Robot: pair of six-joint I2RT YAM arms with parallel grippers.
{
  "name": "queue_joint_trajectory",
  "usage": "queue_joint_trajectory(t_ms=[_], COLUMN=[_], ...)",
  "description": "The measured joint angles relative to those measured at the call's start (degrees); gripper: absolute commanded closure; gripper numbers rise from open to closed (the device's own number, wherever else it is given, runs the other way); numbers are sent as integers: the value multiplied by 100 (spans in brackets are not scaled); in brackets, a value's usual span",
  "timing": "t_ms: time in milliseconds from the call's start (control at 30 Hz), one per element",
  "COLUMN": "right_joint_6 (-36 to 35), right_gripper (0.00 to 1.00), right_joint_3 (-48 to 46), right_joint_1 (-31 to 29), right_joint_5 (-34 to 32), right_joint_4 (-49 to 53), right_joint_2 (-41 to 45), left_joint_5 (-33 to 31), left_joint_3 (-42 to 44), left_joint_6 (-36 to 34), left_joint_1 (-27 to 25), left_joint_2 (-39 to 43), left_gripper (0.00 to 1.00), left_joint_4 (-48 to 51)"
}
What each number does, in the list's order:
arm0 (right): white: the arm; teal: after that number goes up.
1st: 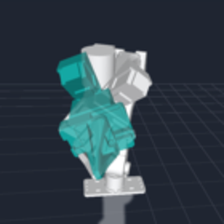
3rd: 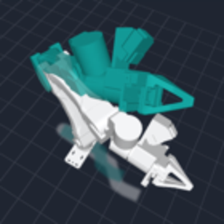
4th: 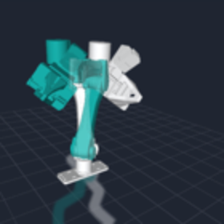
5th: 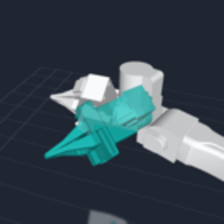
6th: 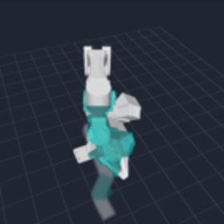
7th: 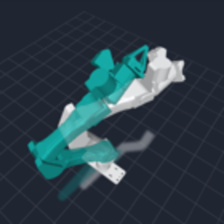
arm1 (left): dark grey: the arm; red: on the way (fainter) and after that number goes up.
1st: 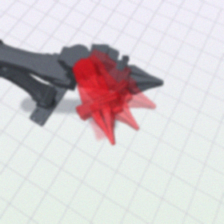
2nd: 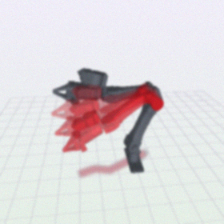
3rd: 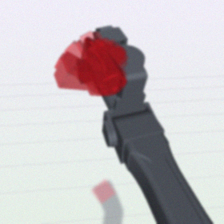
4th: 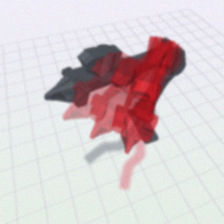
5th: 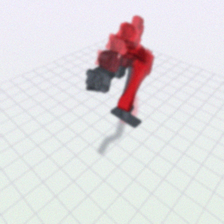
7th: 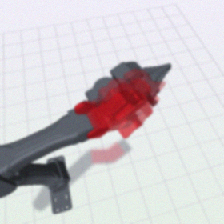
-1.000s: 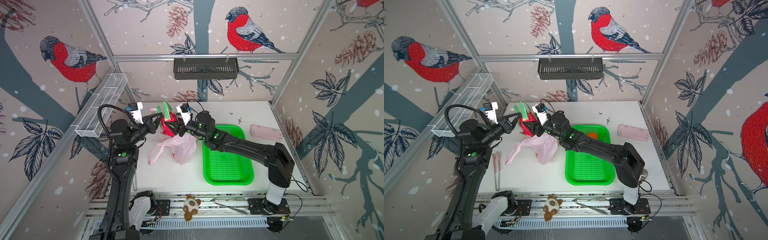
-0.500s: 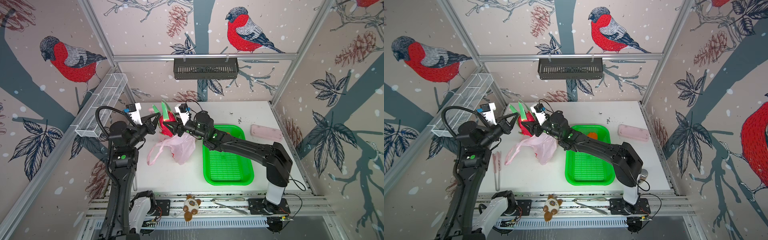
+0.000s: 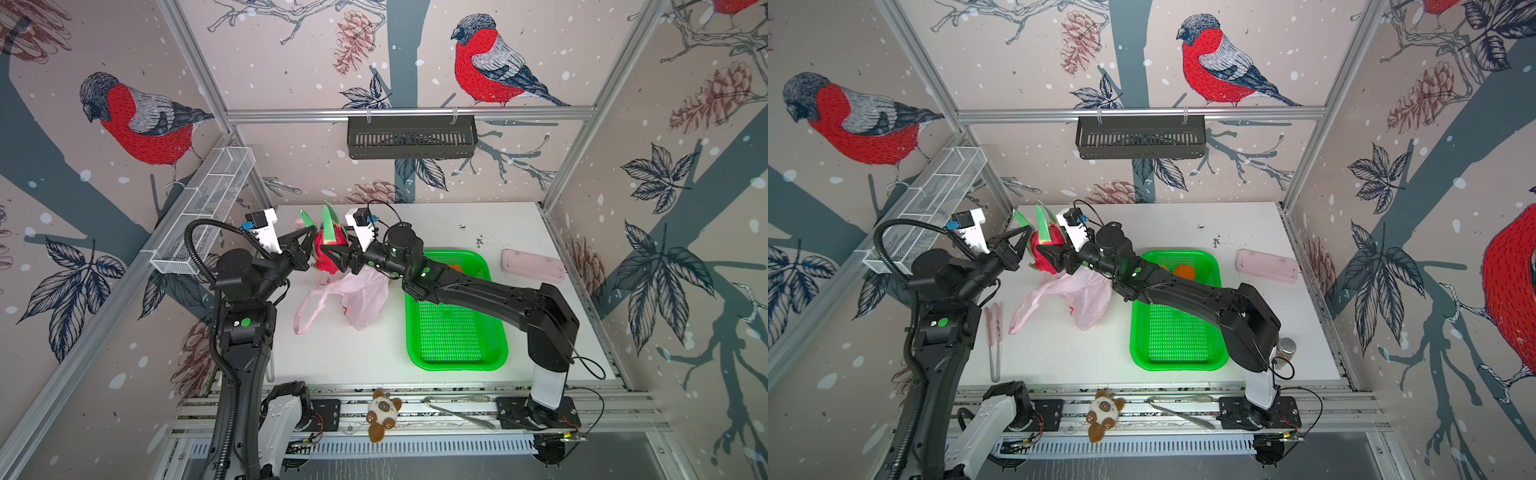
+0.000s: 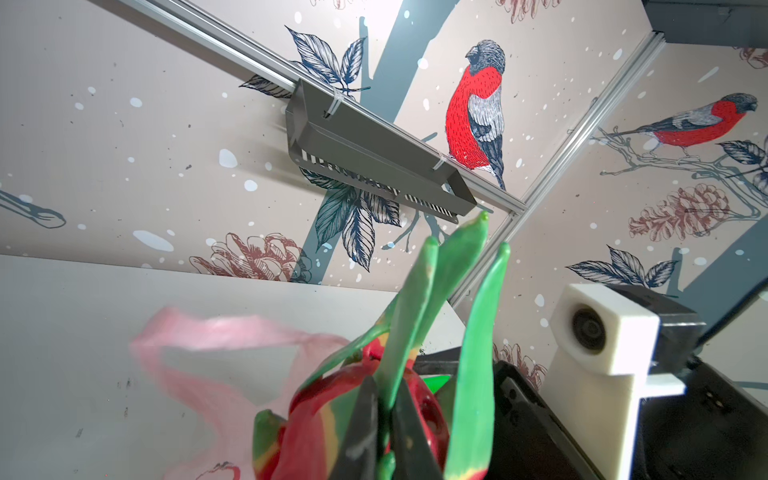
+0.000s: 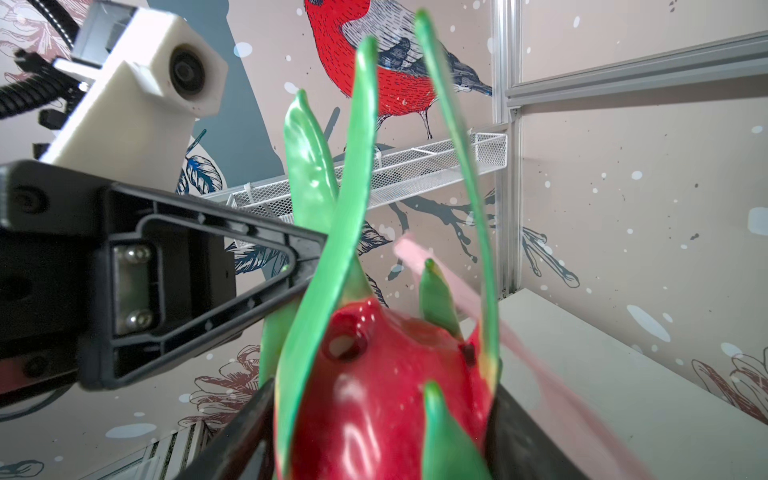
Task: Untie the knot of the plastic bag and take out the fruit
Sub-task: 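Grasp the dragon fruit with the left gripper while the right gripper holds it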
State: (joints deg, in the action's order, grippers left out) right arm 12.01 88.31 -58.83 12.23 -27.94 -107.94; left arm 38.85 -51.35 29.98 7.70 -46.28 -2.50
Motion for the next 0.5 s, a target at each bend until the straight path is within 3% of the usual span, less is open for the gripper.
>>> queue_joint_trajectory(t_ms=[300, 500], right_joint_6=[-297, -310], right_gripper=[1, 1], right_joint_3=[87, 332], right_joint_1=[-87, -151], right_joint_5=[-101, -201], right_joint_4=[393, 553], right_joint_2=[-55, -278], left_joint_5=[175, 256], left_joint_3=[0, 0], left_joint_6=[11, 129], left_joint_1=[-4, -9], left_joint_2=[-4, 15], left_gripper=[100, 100], left_joint_4=[-31, -153])
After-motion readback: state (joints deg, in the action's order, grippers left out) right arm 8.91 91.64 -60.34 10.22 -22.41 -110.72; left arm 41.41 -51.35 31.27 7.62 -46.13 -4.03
